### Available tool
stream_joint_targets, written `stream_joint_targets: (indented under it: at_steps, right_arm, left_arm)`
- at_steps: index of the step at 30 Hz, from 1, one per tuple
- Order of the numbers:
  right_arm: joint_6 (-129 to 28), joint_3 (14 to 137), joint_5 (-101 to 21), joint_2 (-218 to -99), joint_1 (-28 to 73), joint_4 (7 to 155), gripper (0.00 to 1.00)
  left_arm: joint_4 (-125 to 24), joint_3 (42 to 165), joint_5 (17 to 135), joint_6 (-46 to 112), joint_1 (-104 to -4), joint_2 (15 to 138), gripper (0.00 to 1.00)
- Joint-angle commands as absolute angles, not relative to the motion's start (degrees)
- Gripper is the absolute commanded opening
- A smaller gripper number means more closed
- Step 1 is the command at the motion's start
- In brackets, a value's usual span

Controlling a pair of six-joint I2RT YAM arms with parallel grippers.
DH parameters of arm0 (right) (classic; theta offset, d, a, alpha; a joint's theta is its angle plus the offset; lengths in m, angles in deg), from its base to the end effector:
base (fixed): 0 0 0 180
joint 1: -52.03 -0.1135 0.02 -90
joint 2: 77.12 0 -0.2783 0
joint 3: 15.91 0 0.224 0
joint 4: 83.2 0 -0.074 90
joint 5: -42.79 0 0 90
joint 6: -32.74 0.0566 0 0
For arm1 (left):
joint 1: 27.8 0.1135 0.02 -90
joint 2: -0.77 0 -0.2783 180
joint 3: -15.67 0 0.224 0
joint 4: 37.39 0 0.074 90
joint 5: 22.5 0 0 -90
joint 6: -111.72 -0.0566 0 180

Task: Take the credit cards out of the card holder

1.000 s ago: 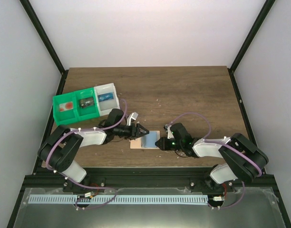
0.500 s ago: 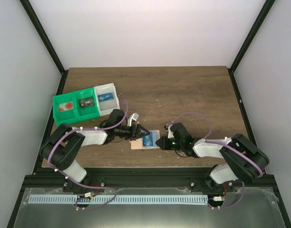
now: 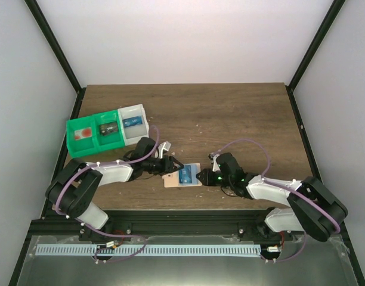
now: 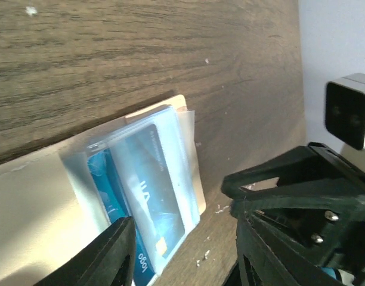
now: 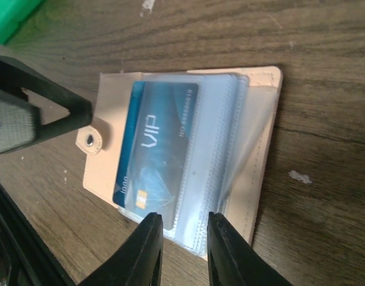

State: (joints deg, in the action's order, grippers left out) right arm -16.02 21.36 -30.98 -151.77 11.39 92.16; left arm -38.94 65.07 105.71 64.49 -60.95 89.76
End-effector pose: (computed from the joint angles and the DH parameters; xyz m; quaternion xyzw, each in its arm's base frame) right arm 0.1564 0.1551 0.1600 -0.0527 0.9048 0.3612 0.2195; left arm 0.2127 -0.1807 0.1711 0.0627 0.8686 -0.4753 0.1248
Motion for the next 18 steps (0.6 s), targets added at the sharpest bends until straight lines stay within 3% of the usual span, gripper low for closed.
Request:
stream_joint_targets:
  at_steps: [1,8,13,18]
  right_arm:
    - [-15.1,23.8,-30.8,-149.5,11.1,91.7,0.22]
    - [-14.6,26.1,-28.6,-152.0,11.0,93.1,0.19]
    - [-14.4,27.6,-27.0,-155.4,10.8,93.9,0.19]
    - [-15.0,27.2,-28.0,-157.4,10.7,94.8,0.20]
  left_arm:
    - [-40.6,65.4,101.6,63.3,-61.1,89.3,0.47]
    - [-38.4,64.5,101.7,64.6,-60.9,91.5,0.44]
    - [-34.2,63.5,104.1,66.8,-60.7,94.2,0.36]
    - [-34.8,64.4,103.9,65.7,-60.8,95.7,0.36]
